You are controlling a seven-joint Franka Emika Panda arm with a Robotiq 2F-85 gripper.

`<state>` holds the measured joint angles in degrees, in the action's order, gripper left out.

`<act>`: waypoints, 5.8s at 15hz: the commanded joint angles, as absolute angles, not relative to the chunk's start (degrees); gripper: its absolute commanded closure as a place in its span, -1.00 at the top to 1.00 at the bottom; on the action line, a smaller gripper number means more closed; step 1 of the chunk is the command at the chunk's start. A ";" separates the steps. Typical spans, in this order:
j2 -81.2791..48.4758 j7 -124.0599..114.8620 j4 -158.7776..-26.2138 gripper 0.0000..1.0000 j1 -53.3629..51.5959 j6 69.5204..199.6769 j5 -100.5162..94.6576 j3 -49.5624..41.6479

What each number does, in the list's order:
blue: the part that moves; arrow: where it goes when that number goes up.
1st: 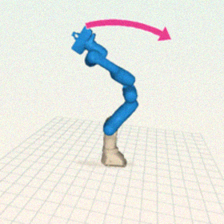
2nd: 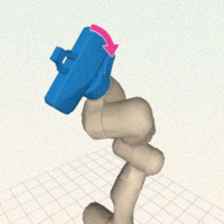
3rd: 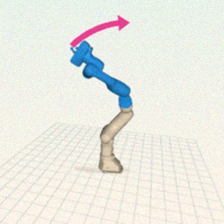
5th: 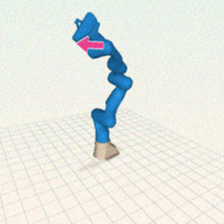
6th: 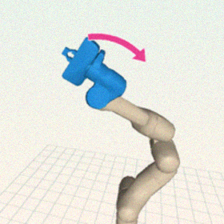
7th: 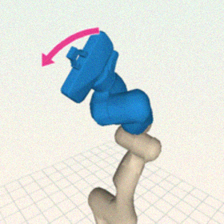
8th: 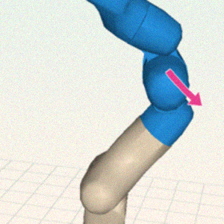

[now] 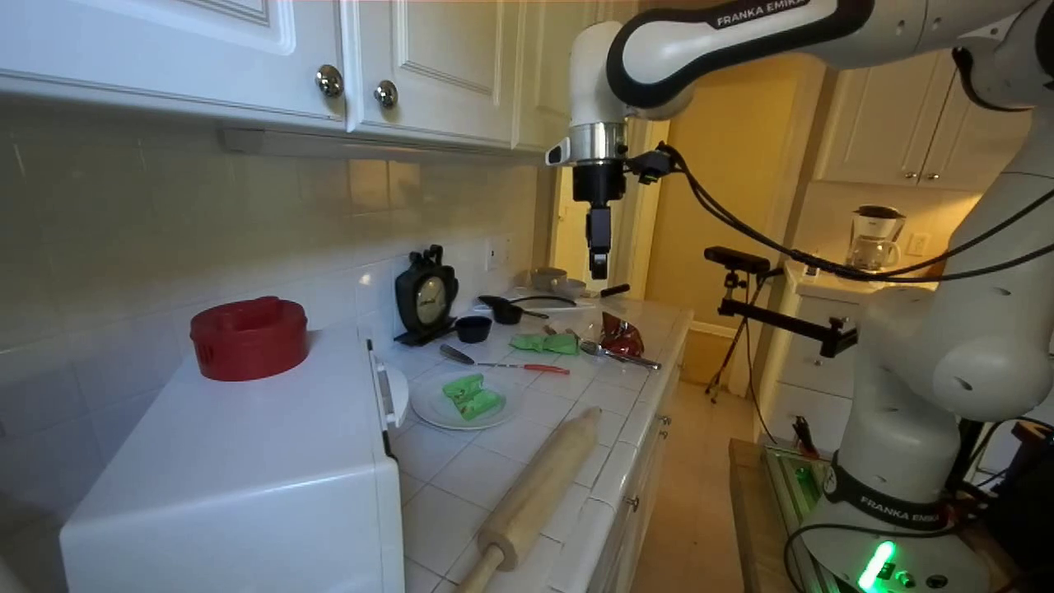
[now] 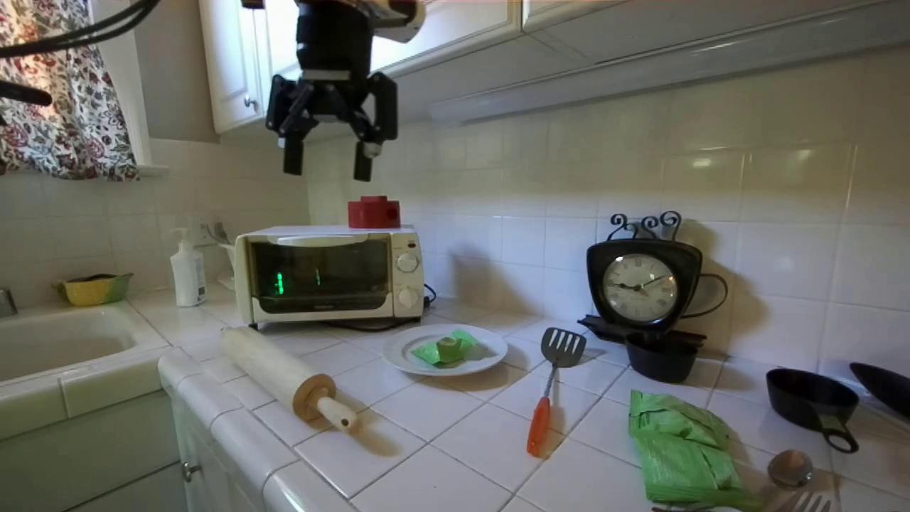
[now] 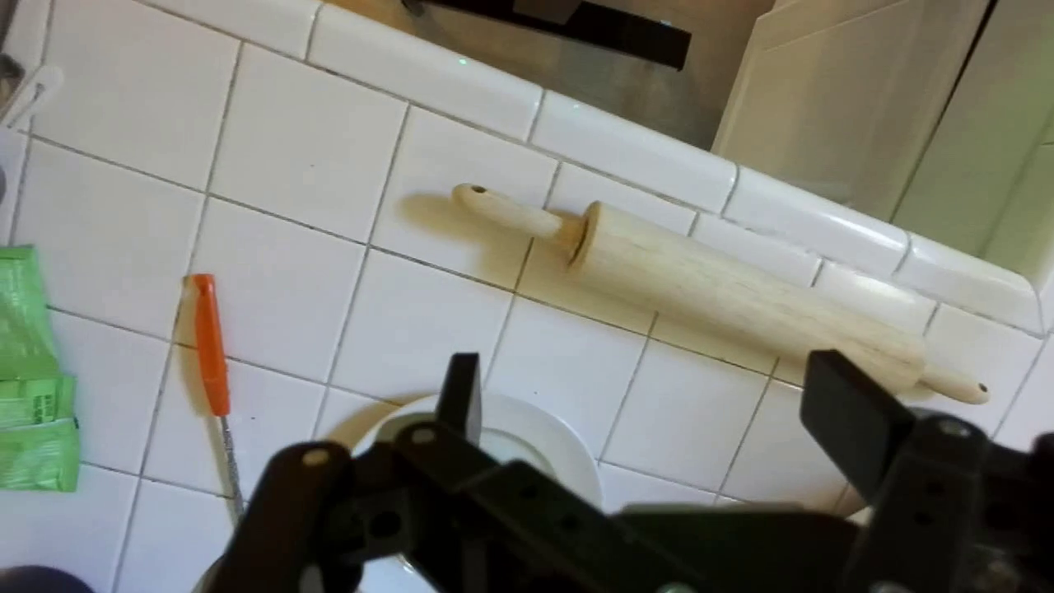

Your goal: Use the spatula to lift the green sachet then put it back on the plate

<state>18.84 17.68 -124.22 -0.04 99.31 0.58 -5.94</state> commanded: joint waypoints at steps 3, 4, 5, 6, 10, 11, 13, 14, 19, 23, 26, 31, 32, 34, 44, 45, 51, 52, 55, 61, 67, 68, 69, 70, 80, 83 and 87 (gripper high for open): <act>15.62 41.36 -126.94 1.00 2.31 108.06 3.81 -15.90; 14.52 40.49 -127.62 1.00 3.53 112.34 1.38 -16.01; 13.53 40.42 -128.51 1.00 4.39 117.03 1.03 -16.41; 12.30 40.63 -129.16 1.00 5.15 121.06 0.74 -16.59; 6.73 39.77 -130.60 1.00 6.86 131.54 2.81 -16.32; 5.46 39.59 -130.75 1.00 7.11 132.68 3.29 -16.22; 2.51 39.55 -130.28 1.00 7.65 133.45 4.78 -16.06; 1.10 39.35 -130.03 1.00 8.03 134.20 5.52 -15.93; -4.64 38.01 -128.60 1.00 10.24 137.30 9.12 -14.92; -7.19 29.33 -127.86 1.00 11.23 139.95 9.58 -13.80; -6.12 30.39 -129.12 1.00 11.96 139.69 8.30 -13.09; -6.43 29.53 -128.67 1.00 12.01 139.70 8.29 -12.98; -6.43 29.51 -128.67 1.00 12.02 139.70 8.29 -12.98; -6.43 29.48 -128.67 1.00 12.02 139.70 8.29 -12.98; -8.78 30.27 -127.01 1.00 12.89 140.06 9.86 -11.56; -9.20 30.32 -126.70 1.00 13.05 140.07 9.94 -11.38; -10.97 31.26 -125.16 1.00 14.14 139.90 10.00 -10.37; -11.26 31.39 -124.88 1.00 14.26 139.89 9.99 -10.21; -12.08 31.37 -124.38 1.00 14.60 140.02 9.92 -9.73; -13.77 33.26 -123.91 1.00 15.22 141.90 9.61 -8.61; -17.09 38.07 -122.91 1.00 16.87 145.65 9.64 -7.07; -17.56 38.87 -122.63 1.00 17.24 145.55 9.83 -6.73; -17.99 39.67 -122.27 1.00 17.64 145.41 9.87 -6.40; -18.42 40.34 -121.95 1.00 17.95 145.36 9.79 -6.17; -21.30 43.12 -120.17 0.73 19.69 145.70 9.70 -4.85; -21.89 43.25 -119.82 0.60 20.16 145.86 10.04 -4.42; -22.20 43.37 -119.68 0.05 20.67 146.28 10.25 -3.84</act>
